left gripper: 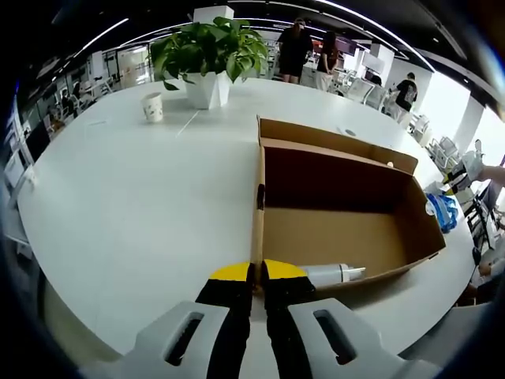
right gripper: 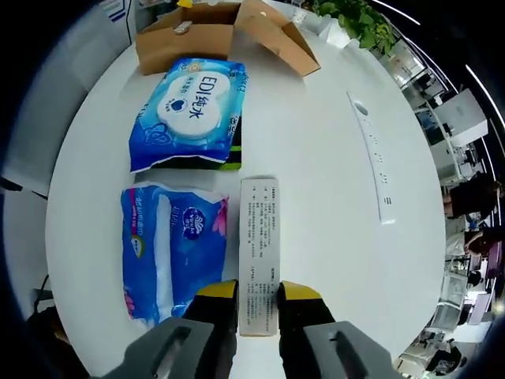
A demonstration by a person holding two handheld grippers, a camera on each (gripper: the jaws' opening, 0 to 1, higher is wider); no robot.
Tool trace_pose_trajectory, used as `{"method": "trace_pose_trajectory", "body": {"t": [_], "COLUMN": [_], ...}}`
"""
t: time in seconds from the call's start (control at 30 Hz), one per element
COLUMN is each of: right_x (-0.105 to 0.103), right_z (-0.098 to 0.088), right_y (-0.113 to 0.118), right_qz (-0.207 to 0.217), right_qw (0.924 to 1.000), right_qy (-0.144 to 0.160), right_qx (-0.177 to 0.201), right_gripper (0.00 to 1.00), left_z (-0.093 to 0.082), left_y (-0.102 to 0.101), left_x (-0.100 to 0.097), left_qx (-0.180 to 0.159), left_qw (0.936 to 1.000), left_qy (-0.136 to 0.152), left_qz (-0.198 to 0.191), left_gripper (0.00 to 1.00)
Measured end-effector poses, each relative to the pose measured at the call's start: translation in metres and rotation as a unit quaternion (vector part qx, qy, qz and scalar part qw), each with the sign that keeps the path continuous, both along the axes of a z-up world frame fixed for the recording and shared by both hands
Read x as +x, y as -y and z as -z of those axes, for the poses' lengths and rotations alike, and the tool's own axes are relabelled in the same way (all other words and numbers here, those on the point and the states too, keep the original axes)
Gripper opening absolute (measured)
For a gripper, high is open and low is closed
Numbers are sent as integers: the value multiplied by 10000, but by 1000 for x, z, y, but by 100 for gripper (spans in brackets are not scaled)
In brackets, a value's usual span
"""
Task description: Operate the shoe box by opening the lid, removing the specified soft item, and placing it in the target area until the item is outside and the box remains undamaged.
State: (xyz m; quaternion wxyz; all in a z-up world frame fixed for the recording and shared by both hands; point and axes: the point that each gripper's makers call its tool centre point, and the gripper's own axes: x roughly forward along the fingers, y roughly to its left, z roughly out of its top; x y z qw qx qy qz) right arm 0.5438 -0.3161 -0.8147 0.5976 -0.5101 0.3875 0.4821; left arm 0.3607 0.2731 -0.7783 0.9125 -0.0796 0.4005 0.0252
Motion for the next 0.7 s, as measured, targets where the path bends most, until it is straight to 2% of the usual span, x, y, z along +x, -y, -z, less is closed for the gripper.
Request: {"method": "trace_pose_trajectory", "body": {"t": [0.7], "right_x": [2], "right_z": [-5], "right_y": [-2], "right_qz": [-86], "right_qw": [9998], "right_qy": [121], "right_qx": [-133], "right_gripper": [16], "left_z": [2], "left_y": [-4], "left_x": [1], "left_qx": [-8], "left_qw": [10000], "left_qy": [-5], "left_qz": [6], "left_gripper": [2]}}
